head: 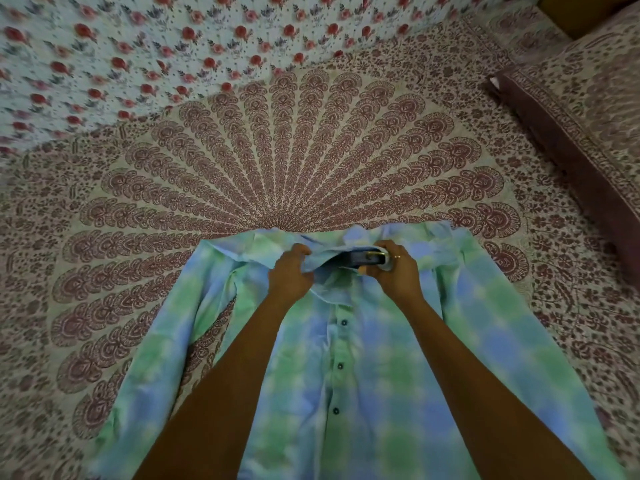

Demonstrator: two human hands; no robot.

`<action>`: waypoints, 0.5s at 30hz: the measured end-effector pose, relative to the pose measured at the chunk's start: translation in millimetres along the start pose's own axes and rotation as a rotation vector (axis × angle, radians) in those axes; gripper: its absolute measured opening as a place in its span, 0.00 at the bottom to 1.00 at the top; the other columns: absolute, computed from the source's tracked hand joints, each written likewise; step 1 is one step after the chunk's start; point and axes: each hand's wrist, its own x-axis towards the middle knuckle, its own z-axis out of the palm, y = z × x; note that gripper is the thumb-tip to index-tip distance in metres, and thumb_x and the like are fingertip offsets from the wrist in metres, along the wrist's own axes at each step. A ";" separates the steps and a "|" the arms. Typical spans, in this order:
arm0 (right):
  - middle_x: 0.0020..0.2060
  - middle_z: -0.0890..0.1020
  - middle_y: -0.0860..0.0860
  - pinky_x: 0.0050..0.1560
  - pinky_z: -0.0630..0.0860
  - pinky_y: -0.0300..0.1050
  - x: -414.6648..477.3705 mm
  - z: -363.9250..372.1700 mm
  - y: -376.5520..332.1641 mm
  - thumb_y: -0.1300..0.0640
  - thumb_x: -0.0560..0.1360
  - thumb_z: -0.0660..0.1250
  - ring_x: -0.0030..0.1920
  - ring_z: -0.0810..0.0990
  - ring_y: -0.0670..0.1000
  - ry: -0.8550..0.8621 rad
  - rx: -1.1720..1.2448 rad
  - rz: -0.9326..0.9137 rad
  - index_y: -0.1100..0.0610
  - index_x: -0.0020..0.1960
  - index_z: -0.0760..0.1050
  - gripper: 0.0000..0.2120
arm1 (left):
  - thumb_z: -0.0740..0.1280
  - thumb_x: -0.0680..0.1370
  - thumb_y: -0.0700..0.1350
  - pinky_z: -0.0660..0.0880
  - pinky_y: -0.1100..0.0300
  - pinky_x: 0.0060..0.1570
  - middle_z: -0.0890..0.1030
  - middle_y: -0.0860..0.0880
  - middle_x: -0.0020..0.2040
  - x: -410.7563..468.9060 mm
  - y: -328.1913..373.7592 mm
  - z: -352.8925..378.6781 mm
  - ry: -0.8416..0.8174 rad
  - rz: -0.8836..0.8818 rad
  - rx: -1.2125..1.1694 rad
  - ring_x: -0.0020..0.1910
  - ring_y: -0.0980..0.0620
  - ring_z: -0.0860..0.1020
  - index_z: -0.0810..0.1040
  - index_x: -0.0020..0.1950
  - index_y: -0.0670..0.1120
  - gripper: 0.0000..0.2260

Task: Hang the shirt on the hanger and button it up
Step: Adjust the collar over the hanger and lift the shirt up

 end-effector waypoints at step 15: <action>0.48 0.80 0.62 0.35 0.60 0.38 20.9 14.2 -7.1 0.62 0.66 0.75 0.49 0.77 0.60 0.017 0.020 0.045 0.63 0.52 0.76 0.17 | 0.60 0.79 0.35 0.78 0.63 0.44 0.78 0.48 0.41 -10.5 -19.3 -10.7 -0.014 -0.112 -0.916 0.41 0.53 0.77 0.74 0.45 0.45 0.07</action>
